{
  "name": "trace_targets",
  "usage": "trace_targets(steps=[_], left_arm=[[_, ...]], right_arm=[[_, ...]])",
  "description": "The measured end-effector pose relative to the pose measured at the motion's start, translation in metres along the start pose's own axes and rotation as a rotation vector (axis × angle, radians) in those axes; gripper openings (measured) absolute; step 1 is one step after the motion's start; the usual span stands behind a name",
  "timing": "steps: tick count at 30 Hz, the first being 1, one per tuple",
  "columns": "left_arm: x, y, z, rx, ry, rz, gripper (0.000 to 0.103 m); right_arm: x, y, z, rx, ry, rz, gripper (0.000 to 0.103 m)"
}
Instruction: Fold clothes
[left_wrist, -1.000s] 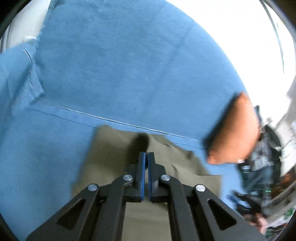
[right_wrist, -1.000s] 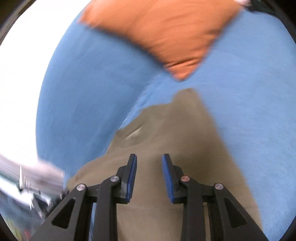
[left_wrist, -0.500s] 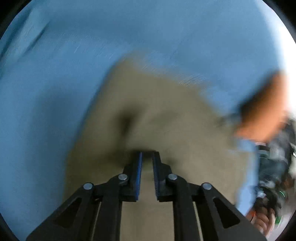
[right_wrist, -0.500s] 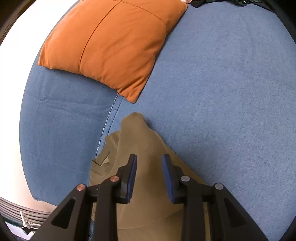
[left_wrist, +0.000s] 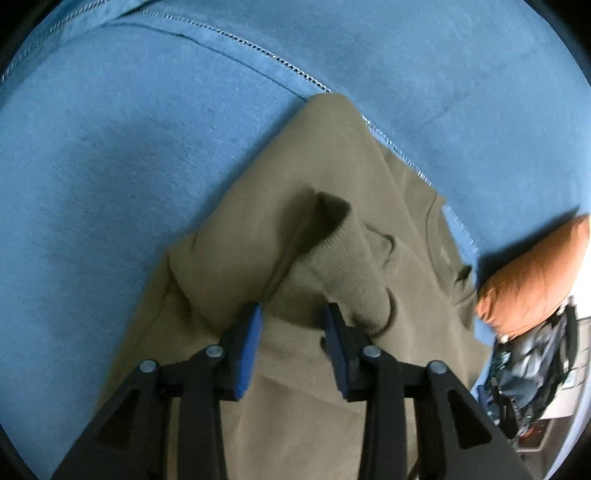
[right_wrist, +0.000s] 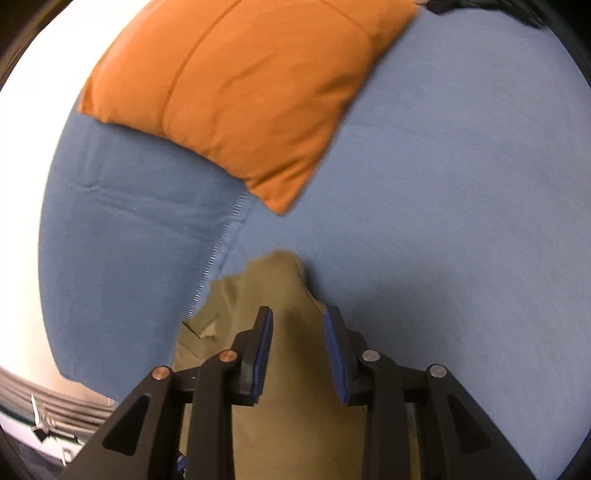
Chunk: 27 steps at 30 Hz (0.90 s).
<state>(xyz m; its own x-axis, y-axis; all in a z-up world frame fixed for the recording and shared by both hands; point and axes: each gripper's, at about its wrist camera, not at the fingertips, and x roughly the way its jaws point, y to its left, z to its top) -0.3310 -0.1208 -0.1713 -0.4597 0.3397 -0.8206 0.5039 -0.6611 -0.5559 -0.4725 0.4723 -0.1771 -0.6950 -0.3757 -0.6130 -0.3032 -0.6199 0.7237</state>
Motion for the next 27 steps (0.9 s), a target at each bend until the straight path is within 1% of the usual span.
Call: trace_targets(steps=[1,2,3,4,7,8,9,10,12,13,14,16,17,18,20,21,23,24,25,27], left_arm=[[-0.001,0.003,-0.001,-0.009,-0.006,-0.018,0.025],[-0.002,0.006,-0.001,-0.015,-0.015,-0.033,0.013],[-0.008,0.004,-0.001,-0.004,-0.04,-0.034,0.013],[-0.014,0.002,-0.001,0.006,-0.064,-0.035,0.009],[-0.031,-0.005,-0.002,0.037,-0.138,-0.038,0.007],[-0.037,-0.007,-0.002,0.048,-0.162,-0.039,0.007],[-0.043,-0.009,-0.002,0.058,-0.187,-0.04,0.007],[-0.049,-0.011,-0.002,0.069,-0.211,-0.041,0.007],[-0.06,-0.015,-0.003,0.088,-0.257,-0.041,0.007],[-0.061,-0.014,-0.003,0.084,-0.255,-0.025,0.007],[-0.062,-0.013,-0.004,0.08,-0.253,-0.009,0.007],[-0.064,-0.011,-0.005,0.072,-0.25,0.022,0.007],[-0.065,-0.01,-0.006,0.068,-0.249,0.037,0.007],[-0.066,-0.009,-0.006,0.064,-0.247,0.053,0.007],[-0.068,-0.007,-0.007,0.056,-0.244,0.084,0.012],[-0.069,-0.007,-0.008,0.052,-0.242,0.099,0.013],[-0.071,-0.005,-0.009,0.044,-0.239,0.13,0.013],[-0.072,-0.004,-0.01,0.04,-0.237,0.146,0.014],[-0.072,-0.003,-0.01,0.036,-0.236,0.162,0.016],[-0.074,-0.001,-0.011,0.029,-0.231,0.189,0.017]], right_arm=[[0.005,0.001,0.002,-0.01,0.002,0.006,0.049],[0.01,0.002,0.004,-0.019,0.006,0.01,0.05],[0.017,0.002,0.006,-0.023,0.013,0.007,0.05],[0.024,0.001,0.007,-0.028,0.023,0.008,0.05],[0.048,0.002,0.007,-0.048,0.077,0.011,0.05],[0.055,0.002,0.007,-0.057,0.087,0.009,0.046],[0.055,0.005,0.008,-0.073,0.067,0.007,0.014],[0.054,0.009,0.008,-0.094,0.051,0.011,0.01],[0.05,0.023,0.006,-0.163,0.002,0.015,0.009],[0.047,0.033,0.004,-0.21,-0.029,0.012,0.009],[0.047,0.041,0.001,-0.263,-0.053,-0.015,0.009],[0.064,0.045,-0.004,-0.336,-0.033,-0.164,0.01],[0.072,0.045,-0.006,-0.355,-0.019,-0.225,0.011],[0.076,0.037,-0.005,-0.323,0.005,-0.243,0.02],[0.083,0.025,-0.002,-0.26,0.05,-0.283,0.033],[0.076,0.027,0.002,-0.242,0.052,-0.308,0.041],[0.049,0.035,0.008,-0.235,-0.017,-0.324,0.041],[0.028,0.042,0.01,-0.235,-0.067,-0.329,0.043],[0.006,0.047,0.008,-0.228,-0.113,-0.328,0.043],[-0.04,0.059,-0.003,-0.214,-0.185,-0.304,0.043]])
